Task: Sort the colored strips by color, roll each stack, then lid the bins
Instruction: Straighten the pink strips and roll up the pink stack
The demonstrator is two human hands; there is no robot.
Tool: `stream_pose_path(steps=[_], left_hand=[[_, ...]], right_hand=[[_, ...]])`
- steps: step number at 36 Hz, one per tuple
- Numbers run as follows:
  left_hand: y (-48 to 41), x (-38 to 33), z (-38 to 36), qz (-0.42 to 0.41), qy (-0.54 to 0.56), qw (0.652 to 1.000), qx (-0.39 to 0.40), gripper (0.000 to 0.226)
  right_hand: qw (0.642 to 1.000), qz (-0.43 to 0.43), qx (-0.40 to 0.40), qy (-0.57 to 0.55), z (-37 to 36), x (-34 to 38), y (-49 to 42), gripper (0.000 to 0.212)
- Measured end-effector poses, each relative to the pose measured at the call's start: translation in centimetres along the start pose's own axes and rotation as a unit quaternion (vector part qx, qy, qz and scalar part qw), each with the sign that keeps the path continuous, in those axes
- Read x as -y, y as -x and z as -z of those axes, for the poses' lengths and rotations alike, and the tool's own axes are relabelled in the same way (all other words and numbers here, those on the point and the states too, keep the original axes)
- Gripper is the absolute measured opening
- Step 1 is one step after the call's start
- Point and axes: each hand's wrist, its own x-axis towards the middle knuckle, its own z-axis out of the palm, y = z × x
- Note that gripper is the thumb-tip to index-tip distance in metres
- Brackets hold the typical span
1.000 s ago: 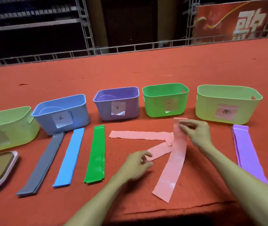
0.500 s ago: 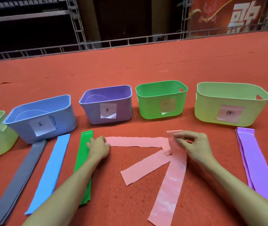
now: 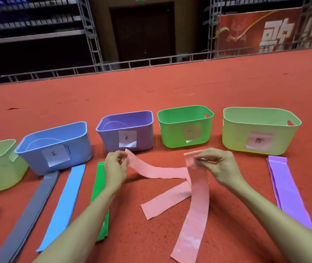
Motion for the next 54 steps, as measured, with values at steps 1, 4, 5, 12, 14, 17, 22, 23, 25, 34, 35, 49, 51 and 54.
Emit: stream_pose_path(steps=[1, 4, 5, 12, 14, 17, 22, 23, 25, 34, 35, 49, 51, 54], left_hand=[[0.0, -1.0, 0.4, -0.009, 0.026, 1.0, 0.0, 0.017], [0.3, -4.3, 1.7, -0.026, 0.106, 0.994, 0.001, 0.028], [0.5, -5.3, 2.0, -0.028, 0.132, 0.991, 0.002, 0.033], [1.5, -11.2, 3.5, -0.053, 0.242, 0.968, 0.039, 0.021], [1.9, -12.5, 3.9, -0.062, 0.262, 0.961, 0.06, 0.02], [2.2, -13.7, 4.4, -0.091, 0.259, 0.958, 0.084, 0.023], [2.7, -14.9, 5.5, -0.108, 0.265, 0.952, 0.112, 0.028], [2.7, -15.1, 5.7, -0.109, 0.266, 0.951, 0.119, 0.031], [2.8, -15.2, 6.0, -0.117, 0.257, 0.951, 0.125, 0.034], [3.1, -15.9, 6.7, -0.147, 0.224, 0.953, 0.138, 0.028], [3.2, -16.1, 6.8, -0.145, 0.227, 0.953, 0.139, 0.028], [3.6, -15.8, 5.9, -0.152, 0.208, 0.959, 0.117, 0.012], [3.4, -15.8, 5.9, -0.139, 0.228, 0.956, 0.124, 0.013], [3.3, -15.9, 5.9, -0.138, 0.246, 0.95, 0.135, 0.014]], right_hand=[[1.0, 0.006, 0.0, -0.003, 0.0, 0.5, -0.1, 0.024], [1.0, 0.014, 0.002, -0.008, -0.1, 2.4, -0.7, 0.024], [1.0, 0.018, 0.003, -0.005, -0.3, 3.0, -0.9, 0.025], [0.998, 0.064, 0.022, 0.006, -1.2, 7.6, -2.2, 0.03], [0.997, 0.073, 0.027, 0.006, -1.4, 8.5, -2.5, 0.03], [0.996, 0.085, 0.028, 0.005, -1.6, 9.7, -2.8, 0.032], [0.995, 0.101, 0.015, 0.013, -1.2, 10.5, -3.2, 0.033], [0.995, 0.102, 0.014, 0.015, -1.2, 10.6, -3.2, 0.034], [0.994, 0.103, 0.014, 0.02, -1.2, 10.7, -3.3, 0.036], [0.993, 0.115, 0.016, 0.034, -0.9, 11.4, -3.4, 0.026], [0.992, 0.119, 0.016, 0.035, -0.9, 11.5, -3.3, 0.027], [0.994, 0.105, 0.028, -0.005, -0.7, 11.2, -2.8, 0.033], [0.995, 0.072, 0.048, -0.049, -0.6, 11.2, -2.8, 0.026], [0.992, 0.046, 0.07, -0.099, -0.6, 11.3, -2.9, 0.023]])
